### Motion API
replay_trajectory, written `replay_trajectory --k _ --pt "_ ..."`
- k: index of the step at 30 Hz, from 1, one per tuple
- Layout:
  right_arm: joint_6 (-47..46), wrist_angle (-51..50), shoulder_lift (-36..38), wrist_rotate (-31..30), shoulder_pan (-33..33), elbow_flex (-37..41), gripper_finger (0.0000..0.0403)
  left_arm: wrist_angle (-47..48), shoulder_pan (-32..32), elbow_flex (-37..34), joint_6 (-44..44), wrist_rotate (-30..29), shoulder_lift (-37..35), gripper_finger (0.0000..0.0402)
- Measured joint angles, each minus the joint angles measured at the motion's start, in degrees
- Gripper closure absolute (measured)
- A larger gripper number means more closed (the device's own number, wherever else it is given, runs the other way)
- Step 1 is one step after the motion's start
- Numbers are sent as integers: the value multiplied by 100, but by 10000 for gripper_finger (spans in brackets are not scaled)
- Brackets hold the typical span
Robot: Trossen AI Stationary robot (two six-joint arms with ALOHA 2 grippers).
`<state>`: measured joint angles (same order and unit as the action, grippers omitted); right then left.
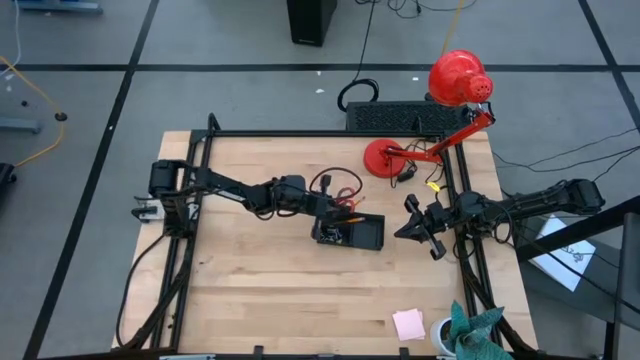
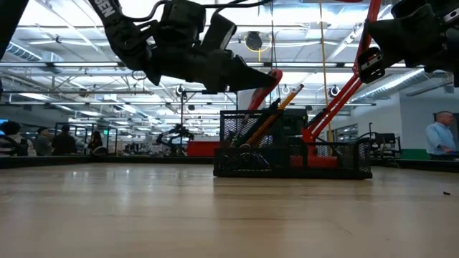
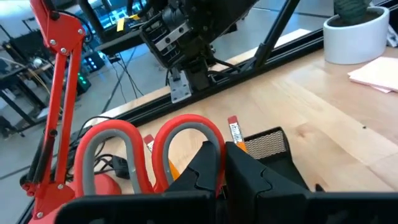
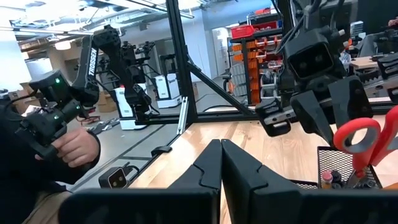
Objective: Pick and place office supplies into organizer
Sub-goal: Put the red scissors into the desk organizer, then move the sticky notes to the center of the table
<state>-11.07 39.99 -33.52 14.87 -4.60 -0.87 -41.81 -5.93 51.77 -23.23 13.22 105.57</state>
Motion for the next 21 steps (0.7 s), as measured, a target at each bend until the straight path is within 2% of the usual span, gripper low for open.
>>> replay_trajectory --k 6,21 --pt "37 4 2 0 0 1 403 4 14 4 56 -46 80 399" --pt "42 7 0 -2 0 1 403 -140 205 92 121 -345 152 400"
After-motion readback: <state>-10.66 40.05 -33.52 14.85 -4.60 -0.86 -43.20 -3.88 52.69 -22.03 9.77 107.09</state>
